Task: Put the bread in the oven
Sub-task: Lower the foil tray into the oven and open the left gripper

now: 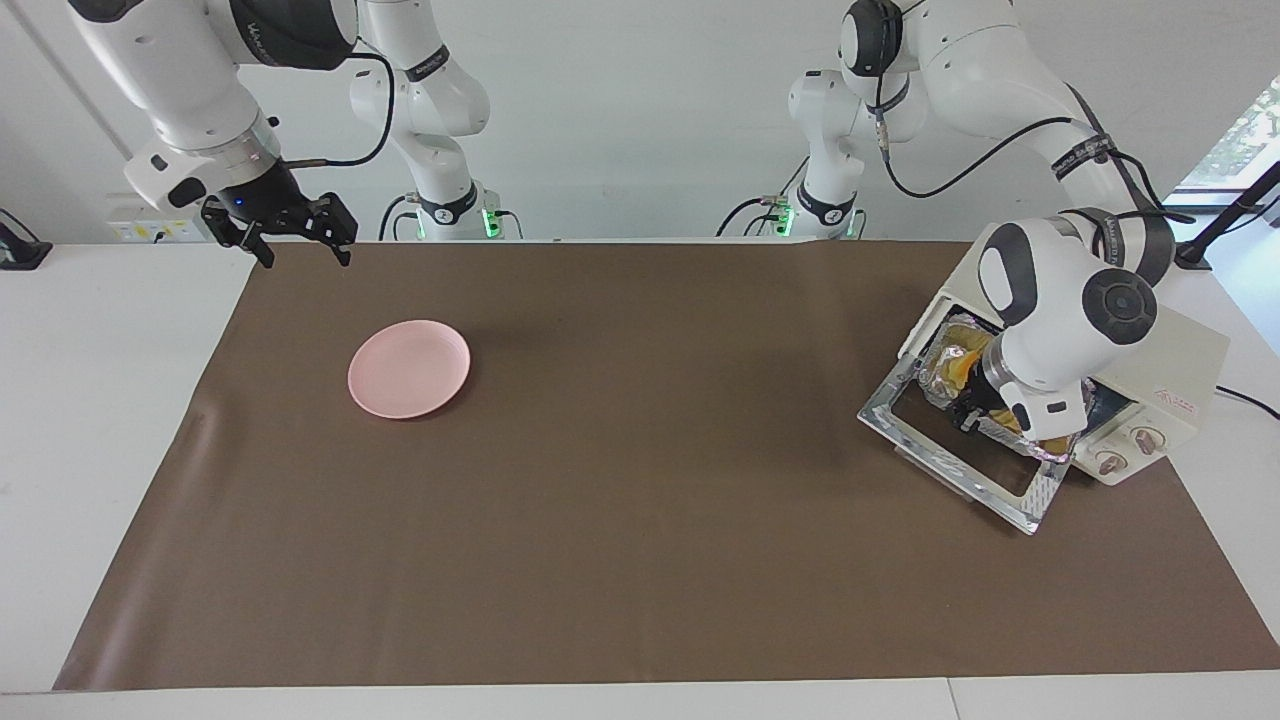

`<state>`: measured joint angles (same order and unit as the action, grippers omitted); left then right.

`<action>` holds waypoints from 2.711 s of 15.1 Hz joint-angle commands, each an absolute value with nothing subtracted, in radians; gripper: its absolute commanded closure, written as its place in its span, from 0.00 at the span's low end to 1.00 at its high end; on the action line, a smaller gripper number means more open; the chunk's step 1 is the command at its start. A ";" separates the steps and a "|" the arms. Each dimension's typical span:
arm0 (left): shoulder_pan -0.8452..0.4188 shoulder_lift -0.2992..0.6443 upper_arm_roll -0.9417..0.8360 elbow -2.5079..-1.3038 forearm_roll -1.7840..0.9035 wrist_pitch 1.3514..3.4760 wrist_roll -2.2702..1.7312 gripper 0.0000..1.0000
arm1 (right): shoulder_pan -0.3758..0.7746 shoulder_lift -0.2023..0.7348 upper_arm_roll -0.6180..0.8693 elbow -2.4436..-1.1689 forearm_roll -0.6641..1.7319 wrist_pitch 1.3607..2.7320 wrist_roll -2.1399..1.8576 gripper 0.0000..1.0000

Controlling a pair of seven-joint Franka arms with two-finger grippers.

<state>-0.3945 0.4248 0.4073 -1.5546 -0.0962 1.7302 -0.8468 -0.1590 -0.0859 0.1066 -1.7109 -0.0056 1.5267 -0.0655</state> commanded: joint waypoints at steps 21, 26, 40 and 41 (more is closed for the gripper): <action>-0.397 0.293 0.434 -1.766 0.000 1.827 -0.802 1.00 | -0.172 -0.109 0.115 -1.730 -0.015 1.516 -0.092 0.00; -0.397 0.282 0.434 -1.782 0.034 1.827 -0.781 1.00 | -0.172 -0.109 0.115 -1.730 -0.015 1.516 -0.092 0.00; -0.410 0.290 0.434 -1.766 0.071 1.833 -0.781 0.00 | -0.172 -0.109 0.115 -1.730 -0.015 1.516 -0.092 0.00; -0.411 0.291 0.433 -1.761 0.072 1.835 -0.779 0.00 | -0.172 -0.109 0.115 -1.730 -0.015 1.516 -0.092 0.00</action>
<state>-0.4005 0.3215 0.4317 -1.7347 0.0474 1.8135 -0.7862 -0.1590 -0.0859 0.1066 -1.7109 -0.0056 1.5267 -0.0655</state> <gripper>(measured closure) 0.260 0.000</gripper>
